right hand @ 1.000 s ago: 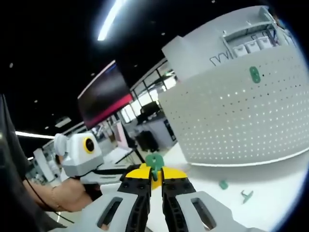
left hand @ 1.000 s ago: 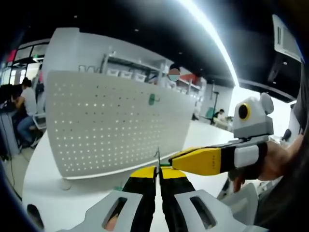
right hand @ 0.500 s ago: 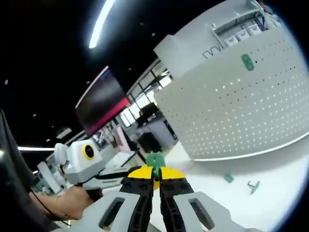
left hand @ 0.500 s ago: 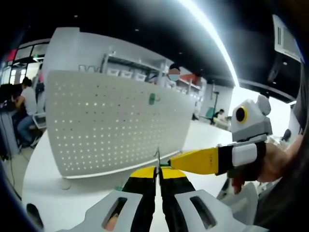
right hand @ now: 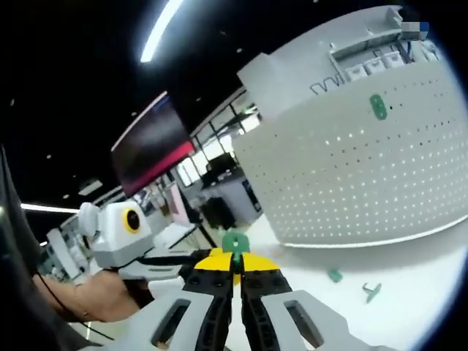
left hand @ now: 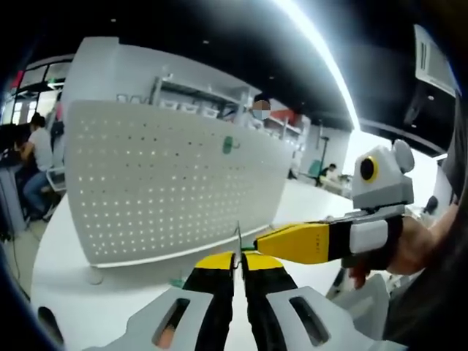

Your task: Insert the hook assembly into the mounting plate slot until the hook locks in place.

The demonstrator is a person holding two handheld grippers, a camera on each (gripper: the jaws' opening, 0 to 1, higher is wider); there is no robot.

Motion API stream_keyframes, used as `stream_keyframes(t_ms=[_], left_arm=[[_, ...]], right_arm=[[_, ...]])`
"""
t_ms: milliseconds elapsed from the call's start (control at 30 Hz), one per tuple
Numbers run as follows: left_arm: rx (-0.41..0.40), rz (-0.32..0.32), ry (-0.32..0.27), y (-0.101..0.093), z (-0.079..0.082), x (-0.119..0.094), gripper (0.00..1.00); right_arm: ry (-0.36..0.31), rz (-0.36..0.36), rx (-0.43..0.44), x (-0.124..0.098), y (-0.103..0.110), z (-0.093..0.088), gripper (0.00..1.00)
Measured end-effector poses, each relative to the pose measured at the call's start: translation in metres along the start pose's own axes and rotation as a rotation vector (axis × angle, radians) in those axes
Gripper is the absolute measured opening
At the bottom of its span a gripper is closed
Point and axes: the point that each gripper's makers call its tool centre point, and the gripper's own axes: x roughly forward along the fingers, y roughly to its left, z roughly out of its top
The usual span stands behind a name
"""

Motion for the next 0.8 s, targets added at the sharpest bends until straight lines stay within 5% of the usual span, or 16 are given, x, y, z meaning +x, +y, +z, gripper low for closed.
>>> stream_keyframes(t_ms=[533, 800], left_arm=[[0.003, -0.039, 0.048, -0.01, -0.014, 0.002, 0.52], [0.002, -0.065, 0.064, -0.016, -0.018, 0.001, 0.63]], right_arm=[[-0.001, -0.024, -0.038, -0.002, -0.008, 0.002, 0.0], [0.005, -0.037, -0.062, -0.004, -0.014, 0.003, 0.0]])
